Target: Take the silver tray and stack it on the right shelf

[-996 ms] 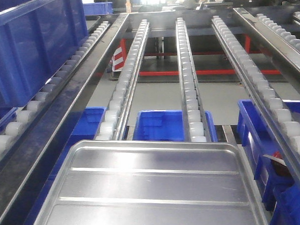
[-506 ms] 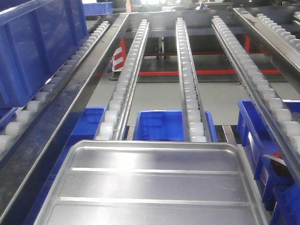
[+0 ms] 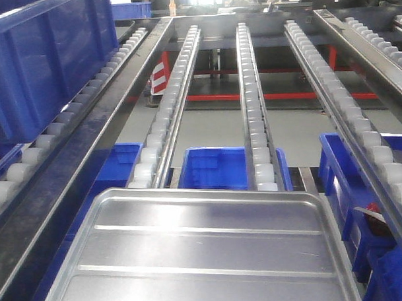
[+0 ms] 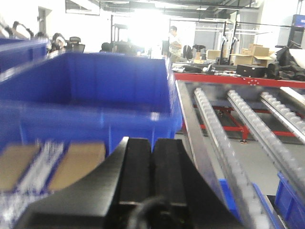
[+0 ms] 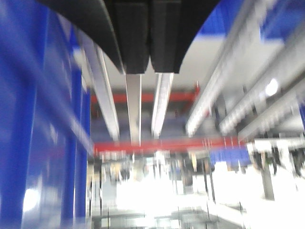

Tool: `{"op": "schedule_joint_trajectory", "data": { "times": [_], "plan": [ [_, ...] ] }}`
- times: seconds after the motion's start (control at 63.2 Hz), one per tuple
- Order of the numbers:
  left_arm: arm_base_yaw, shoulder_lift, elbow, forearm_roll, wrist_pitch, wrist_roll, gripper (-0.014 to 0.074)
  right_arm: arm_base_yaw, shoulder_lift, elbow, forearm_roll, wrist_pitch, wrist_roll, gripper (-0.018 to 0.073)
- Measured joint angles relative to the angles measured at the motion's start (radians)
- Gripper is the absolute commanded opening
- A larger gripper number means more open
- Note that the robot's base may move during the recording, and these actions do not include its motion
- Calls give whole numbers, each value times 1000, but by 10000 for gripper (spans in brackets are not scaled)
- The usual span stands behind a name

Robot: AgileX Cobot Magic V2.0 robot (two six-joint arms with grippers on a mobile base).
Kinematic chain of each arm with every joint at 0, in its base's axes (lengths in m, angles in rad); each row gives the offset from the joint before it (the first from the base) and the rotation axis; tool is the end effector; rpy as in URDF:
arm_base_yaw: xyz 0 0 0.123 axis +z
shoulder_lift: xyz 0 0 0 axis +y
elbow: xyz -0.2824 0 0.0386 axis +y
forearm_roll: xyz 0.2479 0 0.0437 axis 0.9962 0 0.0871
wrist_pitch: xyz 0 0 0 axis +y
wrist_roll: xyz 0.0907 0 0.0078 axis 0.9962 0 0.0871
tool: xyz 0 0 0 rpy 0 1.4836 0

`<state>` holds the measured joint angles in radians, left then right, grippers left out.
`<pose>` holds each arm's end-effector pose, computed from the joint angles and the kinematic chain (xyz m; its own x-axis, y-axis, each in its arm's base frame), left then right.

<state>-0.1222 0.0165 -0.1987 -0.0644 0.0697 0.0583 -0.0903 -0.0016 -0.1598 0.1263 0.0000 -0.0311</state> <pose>0.0430 -0.0057 0.2721 0.1963 -0.0301 -0.9801 0.1274 0.9918 -0.0049 0.0433 -0.0039 0.2664 0.2525 0.0726 -0.9649 0.0665 0.9935 0.0921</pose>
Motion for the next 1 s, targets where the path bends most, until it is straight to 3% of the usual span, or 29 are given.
{"op": "schedule_joint_trajectory", "data": {
  "times": [0.158,0.316,0.395,0.506,0.569,0.648,0.712,0.791,0.917,0.996],
  "plan": [
    [0,150,-263,-19,264,0,-91,0,110,-178,0,78,0,60],
    [0,333,-415,-136,441,0,-90,21,231,-270,0,183,0,69],
    [0,413,-448,-196,484,19,-90,62,275,-286,0,233,0,158],
    [0,506,-470,-326,542,178,-27,138,327,-291,7,300,0,337],
    [0,554,-482,-434,580,300,85,184,349,-291,21,327,0,406],
    [-14,597,-485,-534,598,379,256,239,376,-291,51,348,0,440],
    [-51,630,-489,-581,598,413,328,288,401,-291,84,365,0,442],
    [-129,670,-495,-598,584,428,335,350,442,-293,118,389,0,466],
    [-316,755,-519,-609,571,436,331,465,534,-323,142,437,0,477],
    [-468,837,-548,-613,569,438,314,536,604,-345,146,435,0,477]
  ]
}}
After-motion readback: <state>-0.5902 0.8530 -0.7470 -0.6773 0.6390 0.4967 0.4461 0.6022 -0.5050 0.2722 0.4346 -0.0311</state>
